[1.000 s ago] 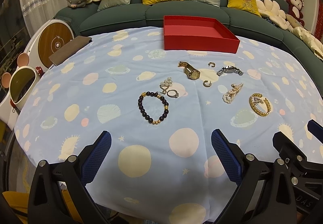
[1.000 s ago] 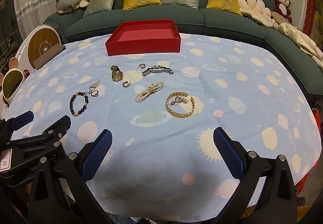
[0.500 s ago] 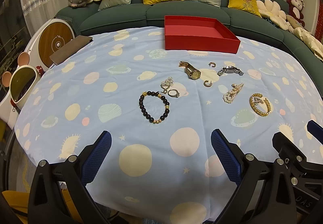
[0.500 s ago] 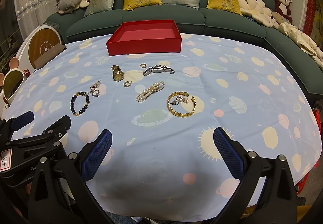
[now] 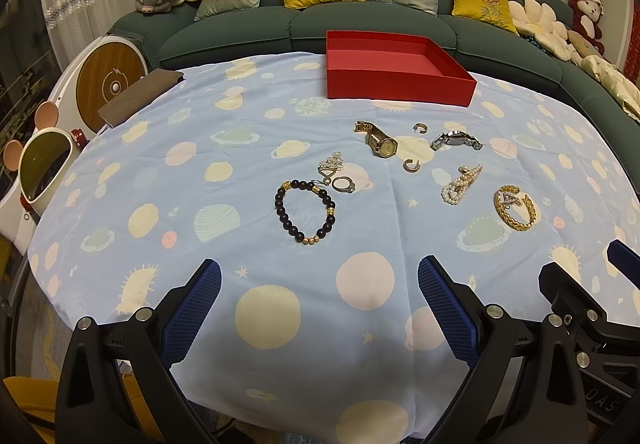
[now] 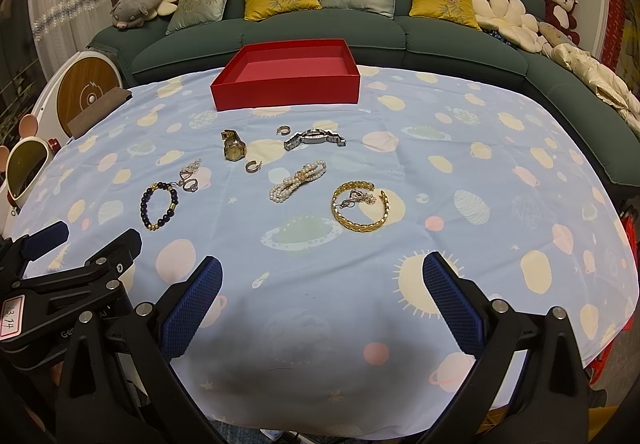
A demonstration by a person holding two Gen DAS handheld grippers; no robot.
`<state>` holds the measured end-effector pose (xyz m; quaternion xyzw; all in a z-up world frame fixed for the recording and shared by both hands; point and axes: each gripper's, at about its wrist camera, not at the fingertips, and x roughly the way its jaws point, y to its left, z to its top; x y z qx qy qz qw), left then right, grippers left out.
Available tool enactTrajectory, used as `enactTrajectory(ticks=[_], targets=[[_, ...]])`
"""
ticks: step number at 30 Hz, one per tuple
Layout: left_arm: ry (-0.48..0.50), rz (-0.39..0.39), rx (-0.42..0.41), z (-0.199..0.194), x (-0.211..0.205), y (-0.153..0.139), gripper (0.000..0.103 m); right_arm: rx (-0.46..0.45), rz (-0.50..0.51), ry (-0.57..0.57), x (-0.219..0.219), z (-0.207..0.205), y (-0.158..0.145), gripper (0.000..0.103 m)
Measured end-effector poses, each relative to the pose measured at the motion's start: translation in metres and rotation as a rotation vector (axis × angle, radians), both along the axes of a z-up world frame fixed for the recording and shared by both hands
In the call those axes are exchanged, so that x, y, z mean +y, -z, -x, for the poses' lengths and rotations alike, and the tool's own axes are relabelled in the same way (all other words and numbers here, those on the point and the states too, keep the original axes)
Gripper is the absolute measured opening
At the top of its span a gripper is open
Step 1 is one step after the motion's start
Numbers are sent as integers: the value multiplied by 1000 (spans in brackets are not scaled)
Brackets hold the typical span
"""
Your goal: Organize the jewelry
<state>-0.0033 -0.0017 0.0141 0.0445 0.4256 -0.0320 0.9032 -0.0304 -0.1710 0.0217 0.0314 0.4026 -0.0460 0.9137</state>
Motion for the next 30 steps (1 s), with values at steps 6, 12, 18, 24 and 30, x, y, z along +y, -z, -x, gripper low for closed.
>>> enactTrajectory(ticks=[6, 12, 18, 24, 30], targets=[[-3, 3, -1, 2, 1, 0, 96, 0, 3, -1, 1, 0, 0, 98], [-3, 4, -2, 3, 1, 0, 95, 0, 4, -1, 3, 1, 0, 98], [-3, 5, -2, 3, 1, 0, 95, 0, 4, -1, 2, 1, 0, 98], [-3, 6, -1, 3, 2, 0, 95, 0, 3, -1, 2, 1, 0, 98], [-3, 19, 18, 1, 3, 4, 95, 2, 4, -4, 4, 1, 1, 98]])
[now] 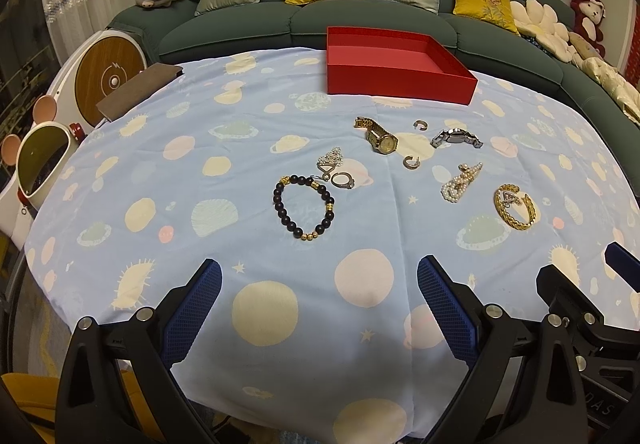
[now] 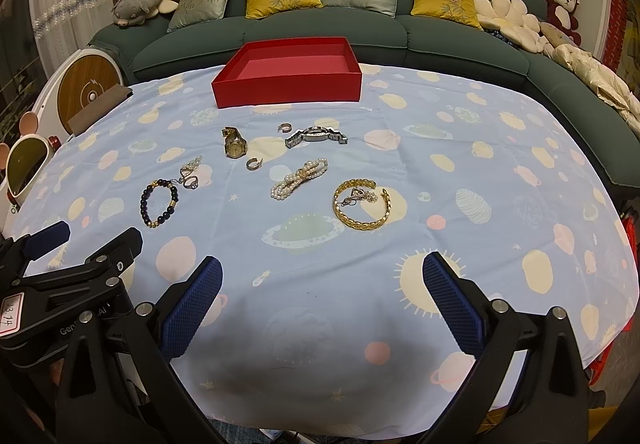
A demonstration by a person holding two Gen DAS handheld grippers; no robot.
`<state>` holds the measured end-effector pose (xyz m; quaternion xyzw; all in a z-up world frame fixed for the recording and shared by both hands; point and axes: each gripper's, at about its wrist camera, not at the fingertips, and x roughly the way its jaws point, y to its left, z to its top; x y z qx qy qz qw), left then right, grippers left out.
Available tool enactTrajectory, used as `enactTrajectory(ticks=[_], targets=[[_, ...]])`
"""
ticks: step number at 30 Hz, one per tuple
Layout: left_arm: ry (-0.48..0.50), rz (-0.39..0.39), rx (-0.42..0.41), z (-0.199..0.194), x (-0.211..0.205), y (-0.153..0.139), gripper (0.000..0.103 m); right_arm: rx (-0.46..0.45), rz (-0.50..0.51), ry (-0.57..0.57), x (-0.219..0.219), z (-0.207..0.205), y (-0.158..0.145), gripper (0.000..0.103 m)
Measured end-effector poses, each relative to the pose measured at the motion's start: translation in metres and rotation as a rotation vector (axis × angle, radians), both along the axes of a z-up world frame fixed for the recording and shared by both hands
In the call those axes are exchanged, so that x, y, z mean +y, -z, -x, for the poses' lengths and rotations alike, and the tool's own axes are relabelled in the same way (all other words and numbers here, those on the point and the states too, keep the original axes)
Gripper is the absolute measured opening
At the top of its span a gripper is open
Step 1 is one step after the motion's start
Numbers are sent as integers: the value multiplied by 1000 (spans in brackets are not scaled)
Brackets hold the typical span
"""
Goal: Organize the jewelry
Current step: 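Move right tool toward gold link bracelet while left tool approaches black bead bracelet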
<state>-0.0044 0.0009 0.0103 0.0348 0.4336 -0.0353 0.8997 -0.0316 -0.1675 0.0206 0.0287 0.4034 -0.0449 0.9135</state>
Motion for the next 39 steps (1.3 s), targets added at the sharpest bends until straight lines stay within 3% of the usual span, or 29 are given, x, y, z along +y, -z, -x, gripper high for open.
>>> enactTrajectory(ticks=[13, 26, 29, 35, 38, 39], targets=[[-102, 105, 90, -26, 42, 22, 95, 49, -91, 98, -44, -23, 20, 98], [-103, 108, 102, -66, 45, 54, 96, 90, -136, 146, -62, -67, 48, 95], [-107, 71, 82, -74, 42, 61, 95, 101, -134, 140, -60, -75, 57, 95], [-100, 33, 79, -83, 35, 66, 96, 105, -79, 113, -52, -86, 68, 88], [-99, 18, 80, -86, 32, 68, 96, 114, -60, 109, -51, -90, 74, 77], [-98, 13, 78, -86, 32, 68, 96, 106, -46, 108, -50, -90, 73, 68]])
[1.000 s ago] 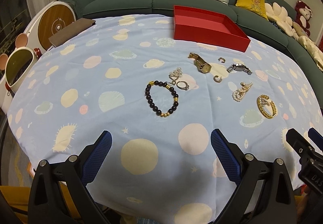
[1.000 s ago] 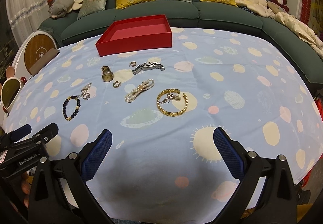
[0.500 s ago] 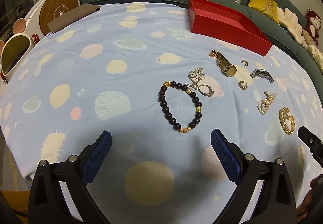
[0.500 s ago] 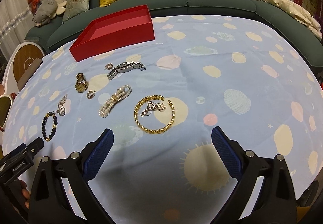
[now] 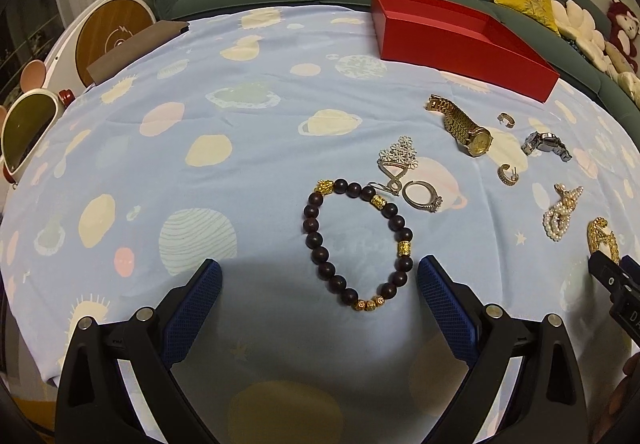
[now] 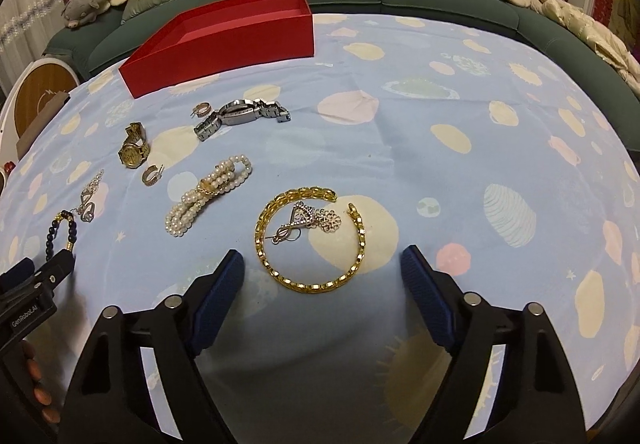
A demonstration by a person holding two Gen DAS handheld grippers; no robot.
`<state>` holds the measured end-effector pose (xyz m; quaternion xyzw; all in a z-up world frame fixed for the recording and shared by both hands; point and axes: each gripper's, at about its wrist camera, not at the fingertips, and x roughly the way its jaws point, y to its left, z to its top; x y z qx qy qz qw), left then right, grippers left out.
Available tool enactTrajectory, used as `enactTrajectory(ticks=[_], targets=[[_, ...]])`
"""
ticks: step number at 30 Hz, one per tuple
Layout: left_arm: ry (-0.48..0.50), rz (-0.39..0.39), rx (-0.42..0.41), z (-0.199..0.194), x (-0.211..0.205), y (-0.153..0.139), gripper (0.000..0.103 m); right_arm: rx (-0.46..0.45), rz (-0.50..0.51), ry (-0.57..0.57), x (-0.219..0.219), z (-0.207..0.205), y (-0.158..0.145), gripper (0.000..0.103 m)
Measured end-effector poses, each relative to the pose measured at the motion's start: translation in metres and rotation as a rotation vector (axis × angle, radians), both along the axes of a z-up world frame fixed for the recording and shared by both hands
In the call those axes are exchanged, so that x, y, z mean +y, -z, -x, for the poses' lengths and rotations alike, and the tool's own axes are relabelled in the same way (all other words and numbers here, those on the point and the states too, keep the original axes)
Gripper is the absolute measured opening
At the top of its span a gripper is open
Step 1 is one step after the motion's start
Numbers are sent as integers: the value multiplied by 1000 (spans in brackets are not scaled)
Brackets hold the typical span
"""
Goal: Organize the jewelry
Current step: 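Move right tool toward gold link bracelet while left tool approaches black bead bracelet, then close right tool on gold link bracelet while left tool grasps black bead bracelet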
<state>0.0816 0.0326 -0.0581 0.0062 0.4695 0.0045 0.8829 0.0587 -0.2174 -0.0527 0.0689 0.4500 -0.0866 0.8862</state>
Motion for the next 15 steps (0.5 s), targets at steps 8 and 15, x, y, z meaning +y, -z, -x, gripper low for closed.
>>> enactTrajectory(ticks=[8, 15], targets=[[6, -1, -17, -2, 1, 2, 96, -19, -30, -5, -3, 2, -3, 52], [10, 7, -22, -3, 1, 2, 96, -49, -65, -28, 1, 12, -17, 52]])
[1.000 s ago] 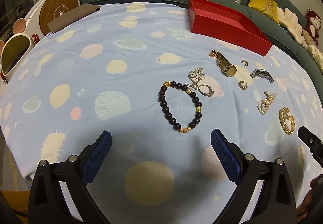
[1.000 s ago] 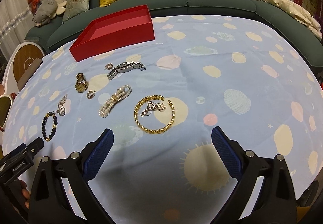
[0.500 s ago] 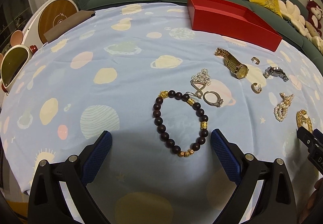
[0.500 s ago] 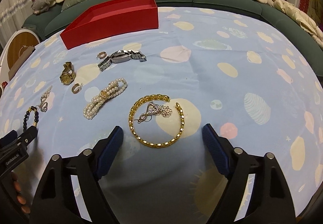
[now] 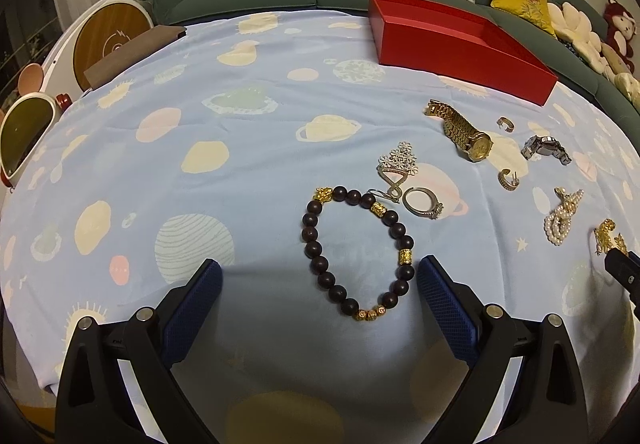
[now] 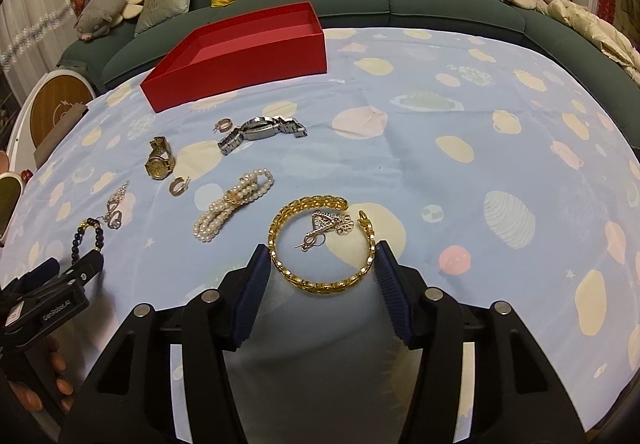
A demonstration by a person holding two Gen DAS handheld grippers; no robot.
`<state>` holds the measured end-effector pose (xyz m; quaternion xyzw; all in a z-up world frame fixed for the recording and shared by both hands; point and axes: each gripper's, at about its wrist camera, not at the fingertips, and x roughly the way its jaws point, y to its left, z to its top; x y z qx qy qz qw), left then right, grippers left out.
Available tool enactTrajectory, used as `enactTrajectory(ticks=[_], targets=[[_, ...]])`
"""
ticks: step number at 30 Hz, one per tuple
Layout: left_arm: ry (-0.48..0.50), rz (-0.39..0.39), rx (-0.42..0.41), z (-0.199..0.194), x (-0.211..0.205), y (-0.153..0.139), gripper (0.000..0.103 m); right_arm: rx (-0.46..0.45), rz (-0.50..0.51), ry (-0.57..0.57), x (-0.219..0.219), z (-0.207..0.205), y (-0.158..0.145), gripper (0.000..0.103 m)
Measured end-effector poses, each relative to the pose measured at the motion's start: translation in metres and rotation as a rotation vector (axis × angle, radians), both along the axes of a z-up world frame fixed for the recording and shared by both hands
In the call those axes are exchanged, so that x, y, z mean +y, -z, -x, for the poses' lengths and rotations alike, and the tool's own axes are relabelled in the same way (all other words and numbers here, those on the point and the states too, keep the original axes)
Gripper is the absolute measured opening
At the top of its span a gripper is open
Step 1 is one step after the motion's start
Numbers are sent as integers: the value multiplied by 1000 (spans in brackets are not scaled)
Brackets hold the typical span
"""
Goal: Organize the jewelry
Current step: 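Close right tool on gold link bracelet while left tool grasps black bead bracelet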
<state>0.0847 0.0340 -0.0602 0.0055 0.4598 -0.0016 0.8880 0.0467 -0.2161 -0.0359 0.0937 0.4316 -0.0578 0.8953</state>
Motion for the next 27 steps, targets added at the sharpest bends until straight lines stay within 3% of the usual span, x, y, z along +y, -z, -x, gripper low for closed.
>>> enactTrajectory(ticks=[3, 6, 13, 15, 17, 20, 27], targets=[[1, -5, -4, 0, -1, 0, 96, -18, -9, -17, 4, 5, -9, 52], [8, 1, -6, -1, -3, -1, 87, -29, -16, -29, 6, 9, -16, 52], [41, 53, -9, 0, -4, -7, 57, -43, -24, -50, 10, 17, -25, 52], [42, 79, -8, 1, -2, -9, 45, -45, -26, -52, 11, 18, -27, 52], [58, 118, 3, 1, 0, -11, 23, -47, -30, -55, 12, 18, -29, 52], [77, 185, 29, 0, 3, -11, 6, -54, -29, -62, 15, 19, -33, 52], [95, 235, 22, 9, 6, -19, 5, -70, -26, -87, 25, 21, -41, 52]])
